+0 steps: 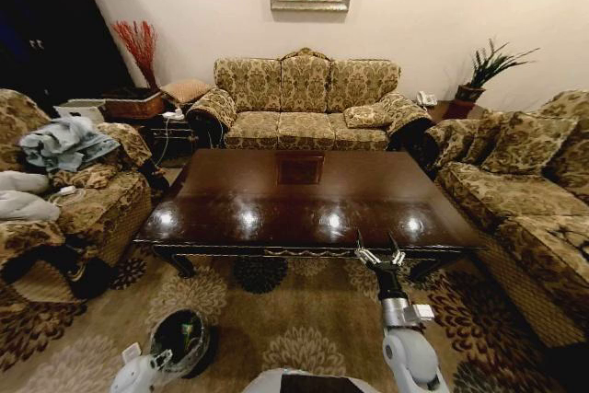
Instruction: Move to the front of the table and place the trash on the table into the trash bin.
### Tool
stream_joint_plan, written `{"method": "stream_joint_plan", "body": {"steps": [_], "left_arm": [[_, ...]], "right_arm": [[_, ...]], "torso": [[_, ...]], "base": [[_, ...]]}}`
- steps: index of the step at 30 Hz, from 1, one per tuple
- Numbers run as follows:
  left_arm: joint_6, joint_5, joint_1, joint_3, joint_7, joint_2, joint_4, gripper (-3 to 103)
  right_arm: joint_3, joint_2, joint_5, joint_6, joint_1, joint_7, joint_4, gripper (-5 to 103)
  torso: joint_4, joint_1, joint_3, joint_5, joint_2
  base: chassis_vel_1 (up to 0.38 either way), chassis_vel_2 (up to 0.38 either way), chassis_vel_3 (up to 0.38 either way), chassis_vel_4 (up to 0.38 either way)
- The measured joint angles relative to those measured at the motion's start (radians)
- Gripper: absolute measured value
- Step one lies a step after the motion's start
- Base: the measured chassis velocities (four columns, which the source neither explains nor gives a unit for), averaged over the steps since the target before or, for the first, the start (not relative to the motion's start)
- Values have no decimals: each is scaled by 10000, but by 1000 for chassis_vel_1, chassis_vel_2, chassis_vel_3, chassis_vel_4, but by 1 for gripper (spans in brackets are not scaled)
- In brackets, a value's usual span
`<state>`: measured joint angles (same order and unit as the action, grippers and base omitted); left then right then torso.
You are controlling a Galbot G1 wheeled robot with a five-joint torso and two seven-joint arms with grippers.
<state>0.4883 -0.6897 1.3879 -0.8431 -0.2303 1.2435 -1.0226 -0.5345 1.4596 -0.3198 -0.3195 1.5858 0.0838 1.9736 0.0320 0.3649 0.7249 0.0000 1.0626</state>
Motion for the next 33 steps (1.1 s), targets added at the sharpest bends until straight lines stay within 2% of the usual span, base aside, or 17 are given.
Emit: {"method": "stream_joint_plan", "body": {"steps": [2, 11, 14, 20, 22, 24, 27, 28, 32, 33], "left_arm": [[451, 170, 307, -187, 539, 113, -418, 100], [739, 425, 779, -678, 973, 507, -743, 100], [863, 464, 1278, -982, 1320, 770, -1295, 100], [878, 494, 1894, -1324, 1527, 1051, -2048, 100], [935, 381, 2404, -1478, 1682, 1137, -2687, 100], [953, 360, 2516, -1501, 1722, 1148, -2824, 100], [968, 83, 3230, -1933, 1791, 1360, -3959, 100], [968, 83, 3230, -1933, 1791, 1360, -3959, 100], [822, -154, 3499, -2363, 1565, 1596, -4698, 100], [715, -258, 3674, -2708, 1405, 1672, -5194, 100]], "right_arm": [[48, 2, -26, -26, -28, 16, -31, 100], [77, -25, -127, -26, -183, 23, -59, 100], [101, -42, -172, -20, -280, 33, -76, 100], [248, -28, -198, -22, -354, 59, -100, 100], [343, 5, -198, -52, -377, 95, -142, 100], [366, 12, -198, -61, -376, 100, -145, 100], [421, 48, -253, -74, -404, 122, -136, 100], [421, 48, -253, -74, -404, 122, -136, 100], [420, 35, -318, -63, -453, 122, -103, 100], [394, -10, -361, 40, -450, 120, -40, 100]], "torso": [[0, 0, 0, 4, 0], [0, 0, 0, -1, 0], [2, 0, 0, 2, 0], [0, 0, 0, 0, 0], [1, 0, 0, 2, 0], [0, 0, 0, 3, 0], [1, 0, 0, 4, 0], [1, 0, 0, 4, 0], [-1, 0, 0, -2, 0], [1, 0, 0, -1, 0]], "base": [[0, 0, 0, 0], [0, 0, 0, 0], [0, 0, 0, 0], [0, 0, 0, 0], [0, 0, 0, 0], [0, 0, 0, 0], [0, 0, 0, 0], [0, 0, 0, 0], [0, 0, 0, 0], [0, 0, 0, 0]]}}
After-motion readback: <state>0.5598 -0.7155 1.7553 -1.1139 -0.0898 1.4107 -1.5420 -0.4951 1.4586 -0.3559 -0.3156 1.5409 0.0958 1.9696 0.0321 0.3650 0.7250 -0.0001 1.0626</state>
